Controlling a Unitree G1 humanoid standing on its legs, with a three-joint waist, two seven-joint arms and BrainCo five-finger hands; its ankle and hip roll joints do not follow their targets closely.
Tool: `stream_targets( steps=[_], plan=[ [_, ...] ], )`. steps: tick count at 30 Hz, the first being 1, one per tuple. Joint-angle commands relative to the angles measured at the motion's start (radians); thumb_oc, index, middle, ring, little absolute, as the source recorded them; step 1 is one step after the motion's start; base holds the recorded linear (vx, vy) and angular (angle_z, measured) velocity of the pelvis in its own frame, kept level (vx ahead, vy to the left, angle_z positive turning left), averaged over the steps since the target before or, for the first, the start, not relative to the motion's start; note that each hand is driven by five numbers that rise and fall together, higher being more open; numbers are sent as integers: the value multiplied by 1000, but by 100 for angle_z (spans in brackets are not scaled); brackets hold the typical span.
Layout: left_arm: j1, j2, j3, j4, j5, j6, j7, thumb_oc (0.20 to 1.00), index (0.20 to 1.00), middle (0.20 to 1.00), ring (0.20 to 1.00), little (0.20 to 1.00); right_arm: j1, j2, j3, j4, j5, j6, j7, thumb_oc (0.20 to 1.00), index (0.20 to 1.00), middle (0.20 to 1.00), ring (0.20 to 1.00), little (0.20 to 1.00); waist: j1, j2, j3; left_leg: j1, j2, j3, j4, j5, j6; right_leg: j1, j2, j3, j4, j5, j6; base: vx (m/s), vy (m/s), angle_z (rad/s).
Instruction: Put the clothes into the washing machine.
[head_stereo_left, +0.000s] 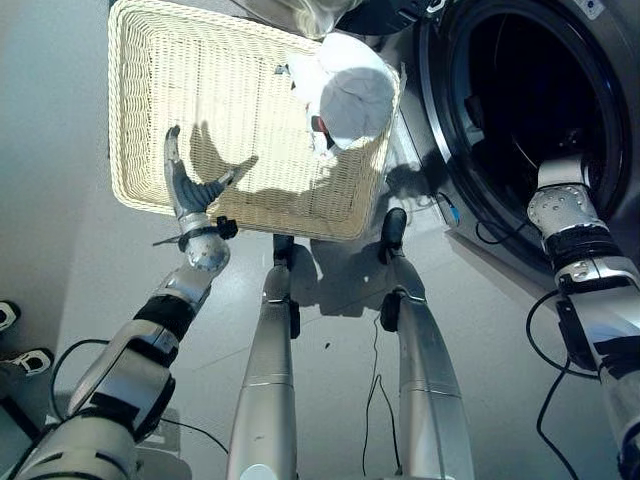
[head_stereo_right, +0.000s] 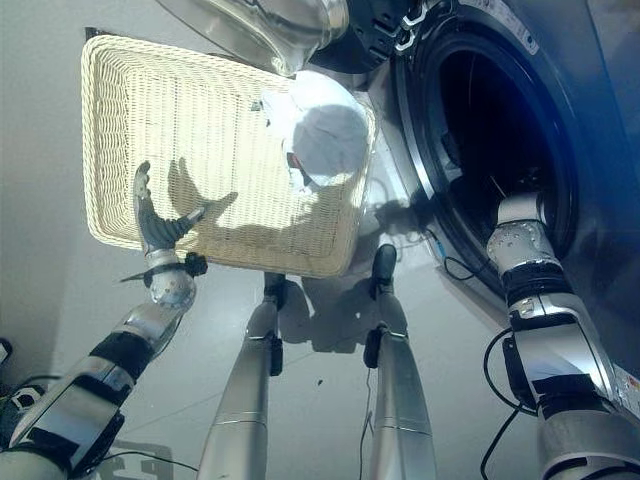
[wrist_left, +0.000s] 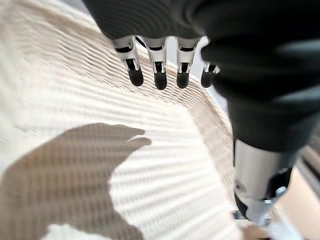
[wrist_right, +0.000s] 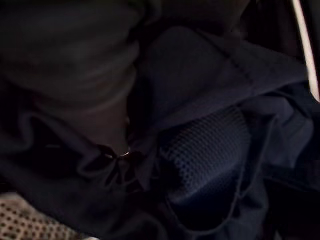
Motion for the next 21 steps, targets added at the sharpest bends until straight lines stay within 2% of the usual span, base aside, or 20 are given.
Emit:
stream_targets(
  steps=[1, 3, 4, 5, 6, 8, 9, 10, 11, 13, 14, 16, 18, 21],
  plan=[
    [-4, 26, 48, 5, -23, -45, 9, 1000, 1000, 1000, 1000, 1000, -77, -291, -55, -54, -131, -110, -76, 200, 200, 200, 200, 200, -20, -3, -22, 44, -96, 45, -49, 11, 80, 63, 95, -105, 41, -29, 94, 0, 0, 0],
    [-4, 26, 48, 5, -23, -45, 9, 1000, 1000, 1000, 1000, 1000, -77, -291, -55, -54, -131, -110, -76, 200, 200, 200, 200, 200, -20, -3, -22, 44, -96, 45, -49, 11, 80, 63, 95, -105, 41, -29, 94, 4, 15, 0],
    [-32, 37, 56, 50, -55, -56, -42, 1000, 1000, 1000, 1000, 1000, -69, -319, -14, -4, -217, 55, -71, 1000, 1000, 1000, 1000, 1000, -20, -5, -22, 42, -106, 33, -53, 15, 85, 65, 96, -103, 33, -33, 90, 9, 31, 1],
    [-39, 38, 53, 55, -57, -60, -48, 1000, 1000, 1000, 1000, 1000, -71, -317, 4, 16, -217, 93, -44, 1000, 1000, 1000, 1000, 1000, -16, -3, -22, 42, -109, 30, -55, 16, 87, 65, 96, -102, 31, -33, 88, 0, 0, 0],
    [-51, 39, 51, 58, -60, -57, -60, 1000, 1000, 1000, 1000, 1000, -78, -317, 36, 48, -245, 192, -21, 1000, 1000, 1000, 1000, 1000, -13, -2, -22, 42, -112, 29, -55, 17, 89, 65, 95, -102, 29, -33, 87, 0, 0, 0],
    [-67, 41, 43, 61, -57, -53, -64, 1000, 1000, 1000, 1000, 1000, -95, -317, 86, 96, -332, 298, -4, 1000, 1000, 1000, 1000, 1000, -9, -1, -22, 38, -116, 25, -59, 19, 92, 64, 94, -104, 23, -30, 87, -2, -15, 4],
    [-67, 41, 43, 61, -57, -53, -64, 1000, 1000, 1000, 1000, 1000, -95, -317, 86, 96, -332, 298, -4, 1000, 1000, 1000, 1000, 1000, -9, -1, -22, 38, -116, 25, -59, 19, 92, 64, 94, -104, 23, -30, 87, 1, -27, 6],
    [-78, 43, 34, 60, -60, -48, -66, 1000, 1000, 1000, 1000, 1000, -106, -317, 119, 111, -381, 358, -2, 1000, 1000, 1000, 1000, 1000, -6, -1, -22, 35, -119, 22, -59, 20, 95, 61, 96, -102, 20, -27, 86, 0, 0, 0],
    [-78, 43, 34, 60, -60, -48, -66, 1000, 1000, 1000, 1000, 1000, -106, -317, 119, 111, -381, 358, -2, 1000, 1000, 1000, 1000, 1000, -6, -1, -22, 35, -119, 22, -59, 20, 95, 61, 96, -102, 20, -27, 86, 3, -42, 7],
    [-123, 54, 1, 60, -68, -28, -72, 1000, 1000, 1000, 1000, 1000, -178, -314, 270, 204, -598, 572, -19, 1000, 1000, 1000, 1000, 1000, 5, 5, -22, 22, -123, 17, -60, 23, 100, 53, 91, -112, 15, -22, 86, 2, -59, 6],
    [-131, 55, -5, 57, -71, -25, -73, 1000, 1000, 1000, 1000, 1000, -207, -312, 305, 210, -648, 612, -44, 1000, 1000, 1000, 1000, 1000, 8, 7, -22, 19, -124, 16, -59, 21, 101, 50, 90, -114, 15, -23, 87, 1, -35, 3],
    [-133, 56, -7, 56, -71, -24, -74, 1000, 1000, 1000, 1000, 1000, -226, -309, 326, 213, -688, 637, -60, 1000, 1000, 1000, 1000, 1000, 10, 10, -22, 18, -125, 16, -60, 21, 102, 49, 90, -114, 15, -24, 86, 0, 0, 0],
    [-137, 60, -8, 54, -72, -28, -80, 1000, 1000, 1000, 1000, 1000, -288, -294, 407, 174, -840, 694, -135, 1000, 1000, 1000, 1000, 1000, 18, 15, -22, 9, -128, 14, -64, 21, 106, 43, 89, -119, 16, -28, 87, 0, 0, 0],
    [-138, 59, -5, 49, -73, -26, -80, 1000, 1000, 1000, 1000, 1000, -312, -282, 438, 114, -880, 709, -191, 1000, 1000, 1000, 1000, 1000, 19, 17, -22, 5, -128, 15, -66, 20, 107, 39, 89, -119, 17, -32, 87, 0, 0, 0]
  ],
)
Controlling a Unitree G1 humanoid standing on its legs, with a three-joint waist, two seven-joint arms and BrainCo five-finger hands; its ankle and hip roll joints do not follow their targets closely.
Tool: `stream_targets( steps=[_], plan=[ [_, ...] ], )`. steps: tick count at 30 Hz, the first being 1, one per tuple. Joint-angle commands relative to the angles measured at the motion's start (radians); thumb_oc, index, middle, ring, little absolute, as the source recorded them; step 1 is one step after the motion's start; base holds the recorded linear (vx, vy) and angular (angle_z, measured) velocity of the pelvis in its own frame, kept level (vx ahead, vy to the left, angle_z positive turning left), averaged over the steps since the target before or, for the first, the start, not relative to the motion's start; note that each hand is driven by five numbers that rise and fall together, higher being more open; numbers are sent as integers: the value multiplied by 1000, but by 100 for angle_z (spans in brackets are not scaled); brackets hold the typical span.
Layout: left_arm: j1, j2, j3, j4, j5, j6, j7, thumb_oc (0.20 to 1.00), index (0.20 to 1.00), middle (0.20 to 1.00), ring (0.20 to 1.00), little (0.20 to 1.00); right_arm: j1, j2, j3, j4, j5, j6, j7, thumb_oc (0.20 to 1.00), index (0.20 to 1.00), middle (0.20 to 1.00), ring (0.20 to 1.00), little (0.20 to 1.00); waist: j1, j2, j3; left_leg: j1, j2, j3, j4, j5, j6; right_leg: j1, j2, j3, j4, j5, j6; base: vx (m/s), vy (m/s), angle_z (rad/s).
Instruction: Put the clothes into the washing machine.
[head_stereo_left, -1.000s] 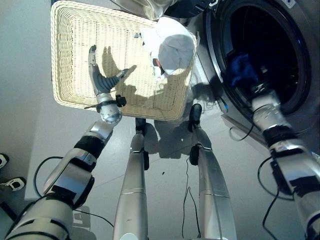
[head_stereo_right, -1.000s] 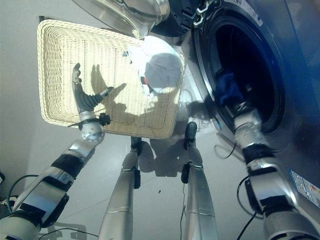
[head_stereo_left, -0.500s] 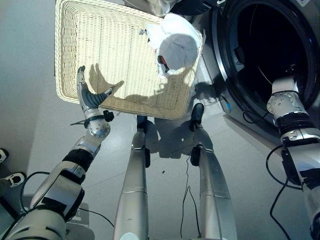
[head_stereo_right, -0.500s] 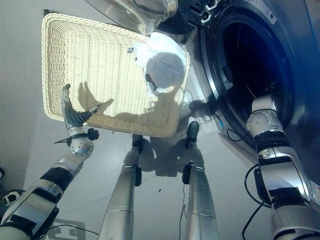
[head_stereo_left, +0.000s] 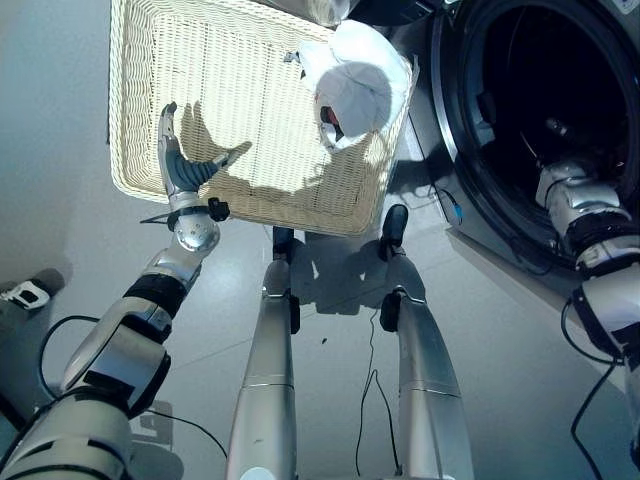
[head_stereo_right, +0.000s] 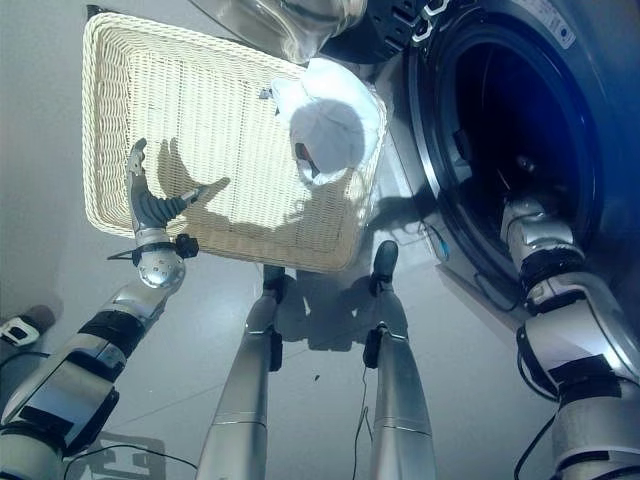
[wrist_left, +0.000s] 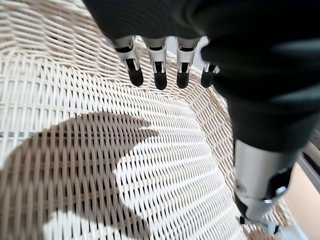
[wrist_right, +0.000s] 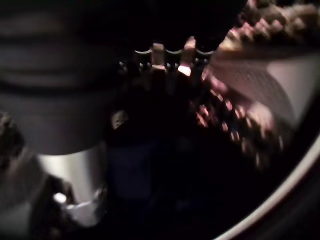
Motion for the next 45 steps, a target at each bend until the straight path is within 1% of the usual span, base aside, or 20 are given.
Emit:
stream_targets(
  steps=[1, 4, 5, 6, 10, 14, 15, 16, 17, 19, 22, 24, 25, 27, 32, 35, 38, 39, 43, 45],
  plan=[
    [-3, 13, 48, -19, -18, -19, 3, 1000, 1000, 1000, 1000, 1000, -147, -174, 72, -111, -170, 19, -140, 1000, 1000, 1000, 1000, 1000, 30, 21, -24, 40, -115, 45, -60, 12, 99, 35, 99, -98, 67, -59, 69, 0, 0, 0],
    [-3, 3, 53, -19, -10, -17, 10, 1000, 1000, 1000, 1000, 1000, -137, -160, 73, -174, -198, 13, -173, 1000, 1000, 1000, 1000, 1000, 27, 20, -24, 36, -114, 48, -60, 10, 98, 30, 99, -99, 69, -64, 68, 0, 0, 0],
    [-4, -9, 57, -16, 0, -16, 19, 1000, 1000, 1000, 1000, 1000, -109, -147, 57, -233, -263, -7, -190, 1000, 1000, 1000, 1000, 1000, 23, 21, -24, 34, -114, 52, -62, 9, 99, 27, 98, -98, 70, -69, 69, 0, 0, 0],
    [-3, -11, 59, -16, 2, -16, 20, 1000, 1000, 1000, 1000, 1000, -103, -145, 51, -251, -272, -5, -194, 1000, 1000, 1000, 1000, 1000, 22, 22, -24, 33, -114, 52, -63, 8, 99, 26, 99, -97, 70, -71, 69, 0, 0, 0],
    [-5, -30, 73, -5, 18, -8, 33, 1000, 1000, 1000, 1000, 1000, -30, -111, 7, -349, -373, -48, -201, 1000, 1000, 1000, 1000, 1000, 12, 25, -24, 30, -115, 57, -65, 4, 99, 17, 99, -93, 73, -79, 70, 0, 0, 0],
    [-1, -45, 85, 1, 29, -7, 45, 1000, 1000, 1000, 1000, 1000, 28, -81, -23, -431, -433, -49, -201, 1000, 1000, 1000, 1000, 1000, 5, 28, -24, 28, -115, 62, -64, 3, 98, 11, 101, -89, 78, -84, 69, 0, 0, 0],
    [1, -56, 97, 2, 45, -5, 57, 1000, 1000, 1000, 1000, 1000, 70, -61, -47, -495, -466, -53, -187, 1000, 1000, 1000, 1000, 1000, -1, 28, -24, 26, -115, 66, -66, 3, 98, 7, 103, -87, 79, -87, 69, 0, 0, 0],
    [-3, -54, 98, 1, 46, -4, 59, 1000, 1000, 1000, 1000, 1000, 71, -61, -52, -501, -469, -52, -184, 1000, 1000, 1000, 1000, 1000, -2, 28, -24, 17, -117, 65, -67, 10, 99, -1, 102, -88, 77, -80, 68, 0, 0, 0],
    [2, -60, 101, -1, 53, -2, 63, 1000, 1000, 1000, 1000, 1000, 93, -51, -60, -526, -486, -51, -176, 1000, 1000, 1000, 1000, 1000, -3, 28, -24, 25, -115, 67, -67, 4, 98, 5, 104, -85, 81, -88, 68, 0, 0, 0],
    [2, -69, 118, -8, 69, 5, 74, 1000, 1000, 1000, 1000, 1000, 143, -23, -83, -615, -549, -57, -131, 1000, 1000, 1000, 1000, 1000, -9, 28, -24, 17, -116, 70, -74, 13, 98, -7, 104, -84, 80, -84, 66, 0, 0, 0],
    [7, -80, 131, -18, 86, 15, 82, 1000, 1000, 1000, 1000, 1000, 182, 1, -89, -679, -601, -70, -81, 1000, 1000, 1000, 1000, 1000, -12, 27, -24, 23, -114, 74, -72, 7, 96, -2, 106, -82, 85, -93, 67, 0, 0, 0],
    [5, -88, 146, -26, 100, 23, 87, 1000, 1000, 1000, 1000, 1000, 210, 25, -96, -734, -659, -81, -22, 1000, 1000, 1000, 1000, 1000, -17, 25, -24, 15, -116, 76, -72, 15, 95, -12, 107, -82, 85, -87, 66, 0, 0, 0],
    [8, -99, 152, -28, 110, 26, 92, 1000, 1000, 1000, 1000, 1000, 233, 46, -85, -761, -701, -93, 7, 1000, 1000, 1000, 1000, 1000, -17, 24, -24, 24, -114, 79, -72, 11, 93, -4, 108, -81, 90, -95, 66, 0, 0, 0],
    [1, -103, 157, -27, 113, 28, 91, 1000, 1000, 1000, 1000, 1000, 238, 60, -76, -775, -734, -112, 37, 1000, 1000, 1000, 1000, 1000, -19, 25, -24, 15, -112, 82, -73, 20, 92, -11, 106, -83, 90, -91, 65, 0, 0, 0],
    [2, -124, 167, -25, 125, 29, 95, 1000, 1000, 1000, 1000, 1000, 260, 103, -39, -809, -804, -156, 72, 1000, 1000, 1000, 1000, 1000, -16, 25, -24, 20, -110, 84, -78, 21, 90, -7, 107, -85, 95, -97, 65, 0, 0, 0],
    [-10, -138, 171, -27, 137, 38, 99, 1000, 1000, 1000, 1000, 1000, 242, 125, 3, -827, -885, -188, 113, 1000, 1000, 1000, 1000, 1000, -13, 25, -24, 7, -113, 81, -82, 34, 88, -19, 106, -88, 90, -88, 63, 0, 0, 0],
    [-14, -144, 170, -31, 141, 42, 98, 1000, 1000, 1000, 1000, 1000, 214, 132, 49, -837, -933, -194, 141, 1000, 1000, 1000, 1000, 1000, -7, 29, -24, 5, -114, 80, -83, 38, 87, -21, 106, -88, 91, -88, 62, 0, 0, 0],
    [-10, -147, 168, -31, 142, 42, 98, 1000, 1000, 1000, 1000, 1000, 212, 135, 60, -837, -939, -191, 145, 1000, 1000, 1000, 1000, 1000, -5, 29, -24, 13, -113, 80, -81, 32, 87, -14, 107, -88, 94, -94, 62, 0, 0, 0],
    [-20, -147, 167, -24, 145, 36, 89, 1000, 1000, 1000, 1000, 1000, 157, 139, 135, -823, -953, -196, 184, 1000, 1000, 1000, 1000, 1000, 3, 31, -24, 13, -116, 79, -82, 38, 84, -12, 107, -91, 89, -90, 62, 0, 0, 0],
    [-33, -141, 168, -24, 139, 35, 82, 1000, 1000, 1000, 1000, 1000, 128, 136, 171, -812, -972, -202, 217, 1000, 1000, 1000, 1000, 1000, 8, 32, -24, 4, -117, 78, -85, 49, 82, -20, 104, -95, 87, -81, 62, 0, 0, 0]
  ],
)
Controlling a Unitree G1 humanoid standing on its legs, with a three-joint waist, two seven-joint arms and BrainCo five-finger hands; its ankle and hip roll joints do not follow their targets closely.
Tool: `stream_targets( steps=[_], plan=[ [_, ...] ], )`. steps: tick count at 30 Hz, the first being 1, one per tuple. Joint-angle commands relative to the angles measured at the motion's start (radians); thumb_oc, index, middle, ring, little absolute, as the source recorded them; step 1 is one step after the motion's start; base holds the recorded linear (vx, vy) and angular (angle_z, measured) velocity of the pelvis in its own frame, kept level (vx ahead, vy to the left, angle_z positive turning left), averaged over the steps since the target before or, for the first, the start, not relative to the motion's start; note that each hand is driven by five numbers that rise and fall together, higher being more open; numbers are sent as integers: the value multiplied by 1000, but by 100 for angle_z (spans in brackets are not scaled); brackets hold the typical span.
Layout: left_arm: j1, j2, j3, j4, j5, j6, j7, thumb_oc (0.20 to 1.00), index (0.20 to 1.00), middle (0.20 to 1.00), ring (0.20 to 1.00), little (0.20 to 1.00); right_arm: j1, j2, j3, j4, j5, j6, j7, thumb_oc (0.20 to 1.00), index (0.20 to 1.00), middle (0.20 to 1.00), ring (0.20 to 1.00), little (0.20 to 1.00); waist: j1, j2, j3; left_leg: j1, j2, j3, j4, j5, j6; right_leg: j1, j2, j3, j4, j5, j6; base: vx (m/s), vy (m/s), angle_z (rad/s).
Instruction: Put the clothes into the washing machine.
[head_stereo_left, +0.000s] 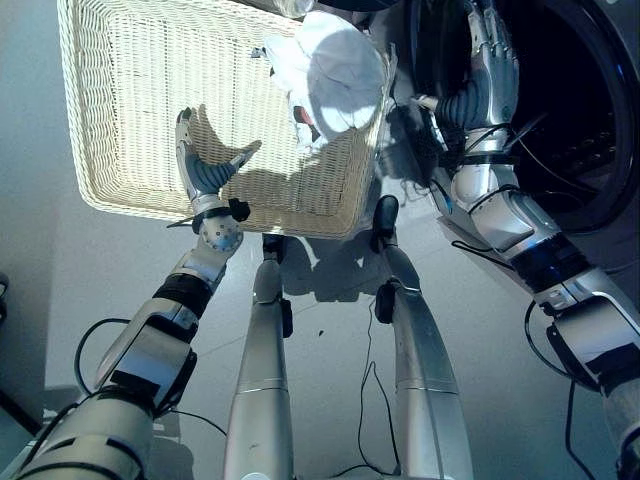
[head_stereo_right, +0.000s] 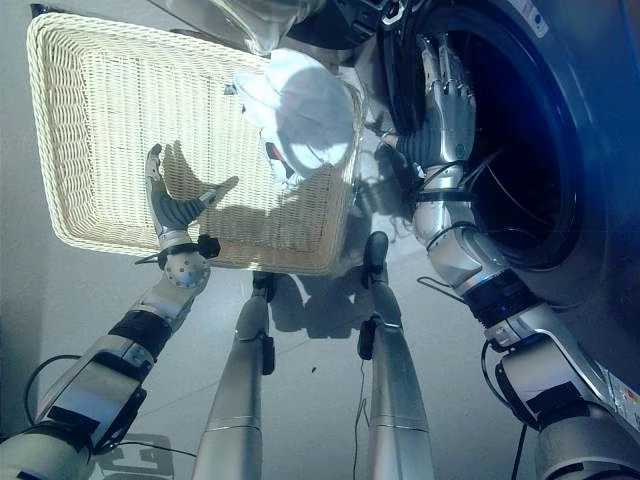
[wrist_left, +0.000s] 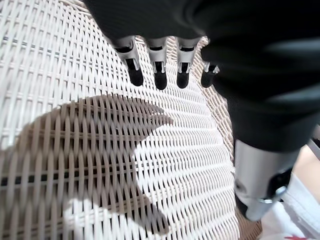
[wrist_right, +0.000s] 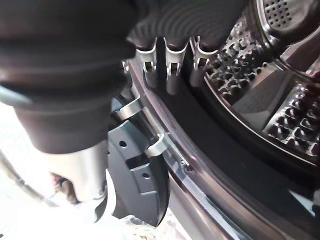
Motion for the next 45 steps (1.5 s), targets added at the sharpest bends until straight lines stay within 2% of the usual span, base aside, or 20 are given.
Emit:
stream_targets(
  steps=[1, 7, 14, 23, 32, 38, 40, 41, 45],
  plan=[
    [-23, -1, 56, -16, 36, -16, 21, 1000, 1000, 1000, 1000, 1000, -88, 28, 200, -89, -132, -103, 93, 1000, 1000, 1000, 1000, 1000, 35, 25, -21, 5, -137, 69, -10, 16, 110, 74, 96, -95, -19, -19, 74, 0, 0, 0],
    [-59, 2, 35, 5, 25, -22, -2, 1000, 1000, 1000, 1000, 1000, -173, 48, 322, -2, -139, -98, 108, 1000, 1000, 1000, 1000, 1000, 57, 25, -21, -8, -145, 53, -9, 31, 110, 67, 85, -111, -22, -6, 73, -1, -27, -2],
    [-78, -2, 16, 12, 12, -14, -15, 1000, 1000, 1000, 1000, 1000, -244, 88, 407, 85, -143, -82, 139, 1000, 1000, 1000, 1000, 1000, 77, 35, -21, -11, -157, 40, -9, 39, 109, 63, 78, -120, -26, 5, 72, 4, -4, 2],
    [-93, -17, -3, 8, 13, -6, -17, 1000, 1000, 1000, 1000, 1000, -275, 137, 445, 149, -137, -69, 145, 1000, 1000, 1000, 1000, 1000, 96, 46, -21, -19, -168, 28, -11, 51, 111, 55, 72, -129, -24, 17, 73, 10, -10, 14],
    [-95, -24, -9, 4, 21, -2, -16, 1000, 1000, 1000, 1000, 1000, -282, 143, 444, 166, -133, -66, 139, 1000, 1000, 1000, 1000, 1000, 99, 49, -21, -22, -172, 24, -11, 55, 111, 49, 71, -131, -24, 26, 75, 3, -5, 2],
    [-101, -34, -18, 7, 22, 4, -12, 1000, 1000, 1000, 1000, 1000, -286, 146, 445, 183, -125, -30, 116, 1000, 1000, 1000, 1000, 1000, 97, 51, -21, -23, -174, 24, -10, 57, 111, 46, 70, -129, -26, 33, 76, 0, 0, 0],
    [-104, -33, -22, 10, 19, 1, -14, 1000, 1000, 1000, 1000, 1000, -292, 148, 447, 203, -115, 2, 106, 1000, 1000, 1000, 1000, 1000, 98, 53, -21, -21, -174, 24, -12, 57, 110, 47, 70, -127, -29, 34, 77, 0, 0, 0],
    [-107, -37, -25, 15, 17, -1, -12, 1000, 1000, 1000, 1000, 1000, -296, 150, 449, 232, -105, 41, 96, 1000, 1000, 1000, 1000, 1000, 99, 55, -21, -23, -174, 24, -12, 58, 110, 46, 70, -126, -28, 35, 76, 0, 0, 0],
    [-106, -44, -33, 24, 15, -12, -10, 1000, 1000, 1000, 1000, 1000, -297, 156, 453, 304, -88, 85, 71, 1000, 1000, 1000, 1000, 1000, 105, 62, -21, -18, -172, 26, -9, 52, 111, 48, 68, -126, -19, 29, 77, 0, 0, 0]
  ],
)
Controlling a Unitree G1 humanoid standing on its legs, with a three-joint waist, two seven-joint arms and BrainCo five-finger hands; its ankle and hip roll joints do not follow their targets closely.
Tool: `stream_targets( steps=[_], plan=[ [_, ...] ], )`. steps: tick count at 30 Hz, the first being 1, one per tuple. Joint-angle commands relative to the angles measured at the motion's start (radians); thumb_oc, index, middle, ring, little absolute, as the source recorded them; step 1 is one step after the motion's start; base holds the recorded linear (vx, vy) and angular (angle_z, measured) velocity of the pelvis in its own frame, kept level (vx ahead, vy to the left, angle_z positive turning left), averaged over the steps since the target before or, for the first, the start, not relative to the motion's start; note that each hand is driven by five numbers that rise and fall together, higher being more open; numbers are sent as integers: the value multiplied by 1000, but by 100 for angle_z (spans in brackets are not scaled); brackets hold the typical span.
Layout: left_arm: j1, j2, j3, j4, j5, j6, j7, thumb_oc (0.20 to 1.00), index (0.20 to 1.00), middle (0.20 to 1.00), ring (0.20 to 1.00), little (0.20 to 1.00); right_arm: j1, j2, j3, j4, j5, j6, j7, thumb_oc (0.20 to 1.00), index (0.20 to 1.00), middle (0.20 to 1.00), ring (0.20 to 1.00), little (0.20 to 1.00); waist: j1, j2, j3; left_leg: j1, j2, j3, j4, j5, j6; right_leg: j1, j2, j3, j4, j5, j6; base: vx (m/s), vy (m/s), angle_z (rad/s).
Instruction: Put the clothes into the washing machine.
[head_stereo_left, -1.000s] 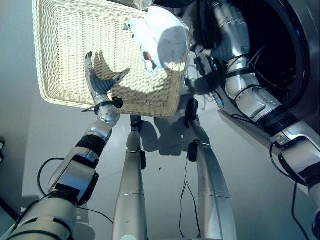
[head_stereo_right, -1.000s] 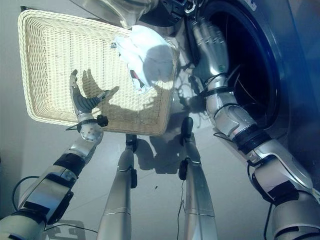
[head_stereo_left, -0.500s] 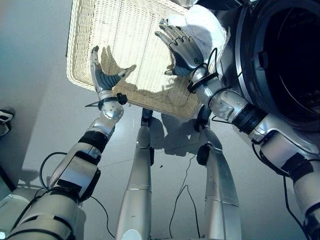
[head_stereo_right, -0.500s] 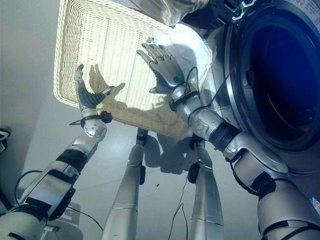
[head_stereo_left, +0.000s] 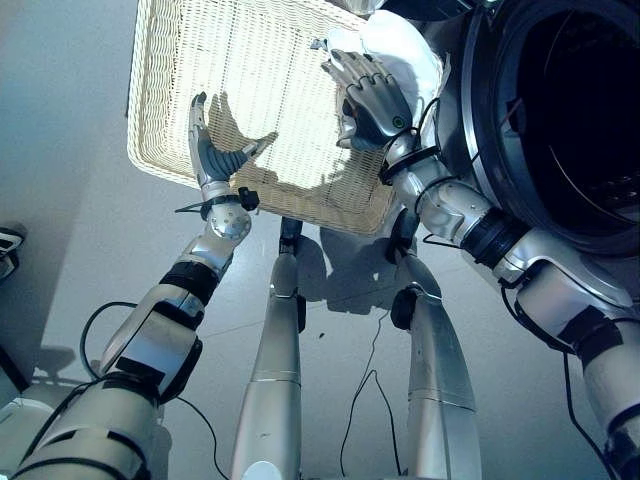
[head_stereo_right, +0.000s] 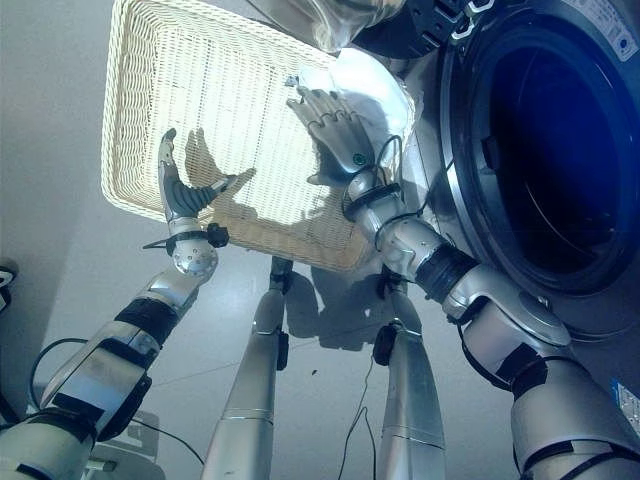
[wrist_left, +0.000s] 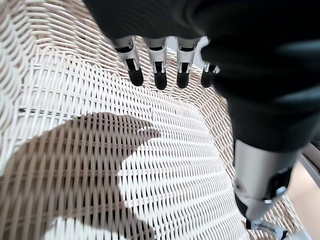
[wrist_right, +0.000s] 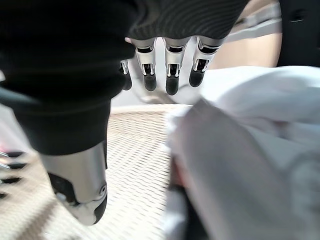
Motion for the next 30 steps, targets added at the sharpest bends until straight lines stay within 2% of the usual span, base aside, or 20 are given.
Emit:
stream_targets(
  steps=[1, 7, 14, 23, 30],
  plan=[
    [-25, -38, 27, 8, 14, -28, 16, 1000, 1000, 1000, 1000, 1000, -54, 20, 43, 48, 23, 35, -59, 1000, 1000, 1000, 1000, 1000, -6, 51, -14, -16, -161, 89, 17, 4, 132, 56, 92, -74, -78, 56, 101, 0, 0, 0],
    [-49, -48, 5, 20, 3, -31, 17, 1000, 1000, 1000, 1000, 1000, -78, 34, 50, 197, 38, 97, -47, 1000, 1000, 1000, 1000, 1000, 2, 61, -14, -23, -164, 86, 16, 8, 136, 50, 87, -79, -79, 63, 101, 0, 0, 0],
    [-77, -54, -16, 26, -12, -38, 20, 1000, 1000, 1000, 1000, 1000, -102, 32, 56, 324, 36, 123, 9, 1000, 1000, 1000, 1000, 1000, 3, 69, -14, -39, -169, 85, 12, 20, 140, 35, 84, -85, -86, 81, 102, 0, 0, 0],
    [-91, -69, -36, 28, -25, -63, 28, 1000, 1000, 1000, 1000, 1000, -115, 42, 49, 436, 17, 114, 22, 1000, 1000, 1000, 1000, 1000, 6, 82, -14, -41, -174, 89, 5, 23, 146, 32, 83, -85, -96, 88, 103, 1, 3, 0],
    [-97, -88, -56, -15, -24, -85, 49, 1000, 1000, 1000, 1000, 1000, -141, 40, 49, 495, -21, 110, 36, 1000, 1000, 1000, 1000, 1000, 16, 111, -14, -74, -185, 85, 7, 36, 152, -4, 71, -88, -95, 106, 104, 7, 11, 1]
  ],
)
